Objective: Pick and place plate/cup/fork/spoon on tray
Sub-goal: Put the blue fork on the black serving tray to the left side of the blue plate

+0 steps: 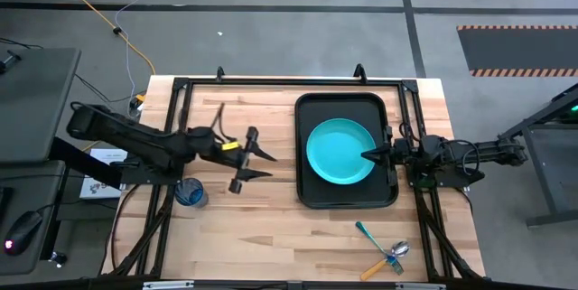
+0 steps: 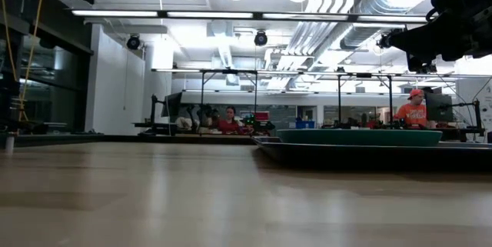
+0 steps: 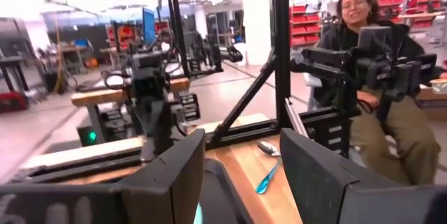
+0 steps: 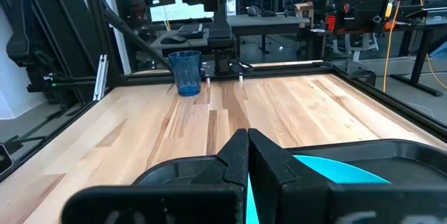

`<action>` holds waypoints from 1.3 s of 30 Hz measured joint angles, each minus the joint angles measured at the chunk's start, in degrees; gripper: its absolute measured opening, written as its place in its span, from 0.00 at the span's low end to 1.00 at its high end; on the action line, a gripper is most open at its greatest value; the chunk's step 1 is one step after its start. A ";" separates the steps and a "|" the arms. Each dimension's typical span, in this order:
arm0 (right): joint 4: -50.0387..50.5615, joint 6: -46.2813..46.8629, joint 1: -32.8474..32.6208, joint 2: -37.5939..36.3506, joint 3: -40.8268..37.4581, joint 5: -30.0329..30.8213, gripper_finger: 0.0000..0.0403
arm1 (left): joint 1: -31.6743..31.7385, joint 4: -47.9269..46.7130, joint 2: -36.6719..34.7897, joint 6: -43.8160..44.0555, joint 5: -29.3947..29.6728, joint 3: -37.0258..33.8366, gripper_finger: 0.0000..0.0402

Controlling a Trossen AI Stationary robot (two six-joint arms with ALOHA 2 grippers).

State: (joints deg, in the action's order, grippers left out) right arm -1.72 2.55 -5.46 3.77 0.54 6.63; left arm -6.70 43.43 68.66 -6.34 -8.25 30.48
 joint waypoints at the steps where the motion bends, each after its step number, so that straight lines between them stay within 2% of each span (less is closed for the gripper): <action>1: 0.00 0.00 0.00 0.00 0.01 0.00 0.00 | 0.00 -0.16 -1.00 -0.48 0.01 -0.36 0.43; 11: 0.12 0.00 -0.02 -0.02 0.04 0.00 0.00 | 0.09 -0.24 -7.04 -1.50 0.74 -3.24 0.44; 28: -0.38 1.66 -0.01 0.00 0.07 0.15 0.00 | 0.09 -0.75 -7.12 -1.84 1.36 -3.49 0.43; 32: -7.58 9.62 0.00 0.00 0.07 0.66 0.00 | 0.09 -0.78 -7.12 -2.27 1.38 -3.49 0.43; 34: -12.71 11.74 0.00 0.00 0.07 3.07 0.00 | 0.09 -1.14 -7.12 -3.18 1.40 -3.49 0.43; 39: -18.36 9.49 0.13 0.00 0.07 9.20 0.00 | 0.07 -2.31 -7.10 -6.81 3.21 -3.49 0.43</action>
State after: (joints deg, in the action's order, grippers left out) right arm -20.08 12.04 -5.33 3.77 0.60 15.83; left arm -6.63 41.12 61.56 -13.15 -5.04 26.98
